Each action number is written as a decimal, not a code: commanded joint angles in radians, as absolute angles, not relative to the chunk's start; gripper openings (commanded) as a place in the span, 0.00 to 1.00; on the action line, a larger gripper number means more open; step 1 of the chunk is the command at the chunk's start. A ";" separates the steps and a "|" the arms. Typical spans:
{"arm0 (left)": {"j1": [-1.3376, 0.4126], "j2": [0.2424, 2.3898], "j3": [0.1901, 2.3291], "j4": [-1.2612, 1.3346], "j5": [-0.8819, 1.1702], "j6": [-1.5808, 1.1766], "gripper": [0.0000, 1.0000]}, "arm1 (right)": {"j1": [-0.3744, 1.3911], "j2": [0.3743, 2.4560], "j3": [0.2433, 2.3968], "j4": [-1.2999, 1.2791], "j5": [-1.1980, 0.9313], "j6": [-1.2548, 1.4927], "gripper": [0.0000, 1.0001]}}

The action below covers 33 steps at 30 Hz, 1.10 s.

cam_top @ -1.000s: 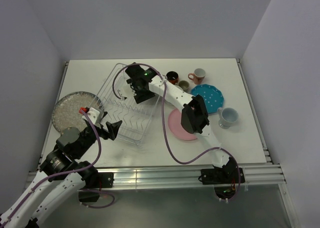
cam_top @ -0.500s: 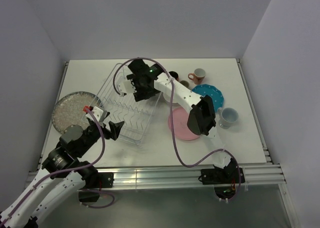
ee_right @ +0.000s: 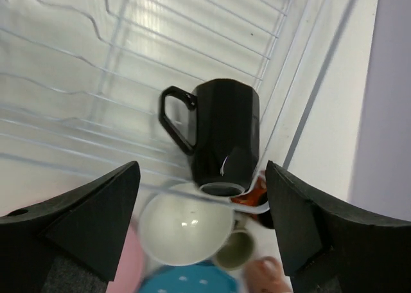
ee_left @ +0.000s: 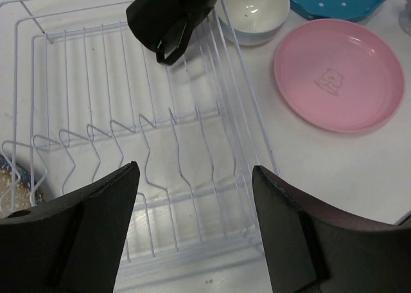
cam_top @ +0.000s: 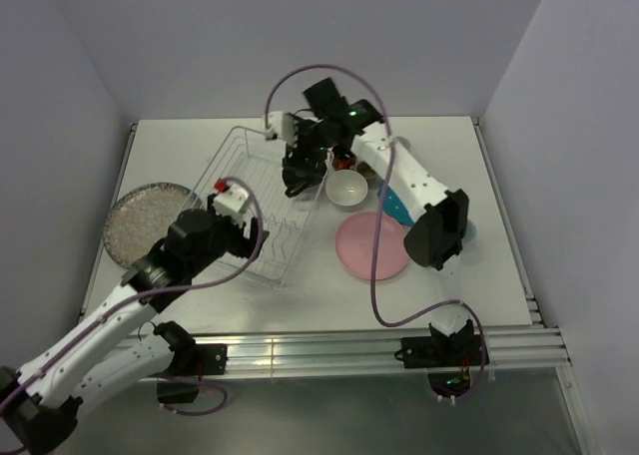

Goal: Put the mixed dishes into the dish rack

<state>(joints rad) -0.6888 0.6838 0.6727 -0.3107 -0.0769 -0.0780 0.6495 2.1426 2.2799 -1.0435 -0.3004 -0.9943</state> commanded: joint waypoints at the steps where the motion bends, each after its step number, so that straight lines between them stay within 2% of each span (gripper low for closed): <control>1: -0.690 0.875 0.851 -0.251 -0.132 -0.104 0.77 | 0.502 1.944 2.209 -0.943 -0.645 -0.638 0.84; 4: -0.660 1.084 1.004 -0.299 -0.143 -0.092 0.72 | 0.358 1.757 1.858 -0.715 -0.872 -0.379 0.79; 8: -0.571 1.284 1.146 -0.322 -0.032 -0.091 0.61 | 0.241 1.474 1.526 -0.496 -0.933 -0.224 0.78; 12: -0.554 1.464 1.256 -0.328 -0.015 -0.006 0.58 | 0.144 1.307 1.280 -0.365 -1.025 -0.138 0.78; 17: -0.549 1.606 1.328 -0.327 -0.008 0.090 0.49 | 0.020 1.188 1.038 -0.143 -1.130 -0.006 0.79; 20: -0.549 1.670 1.356 -0.321 0.024 0.101 0.47 | -0.050 1.169 1.000 -0.097 -1.176 0.048 0.79; 25: -0.551 1.723 1.351 -0.272 0.028 0.095 0.49 | -0.083 1.152 0.957 -0.029 -1.200 0.095 0.79; 33: -0.603 1.766 1.301 -0.146 -0.074 0.107 0.53 | -0.094 1.158 0.939 -0.008 -1.209 0.106 0.80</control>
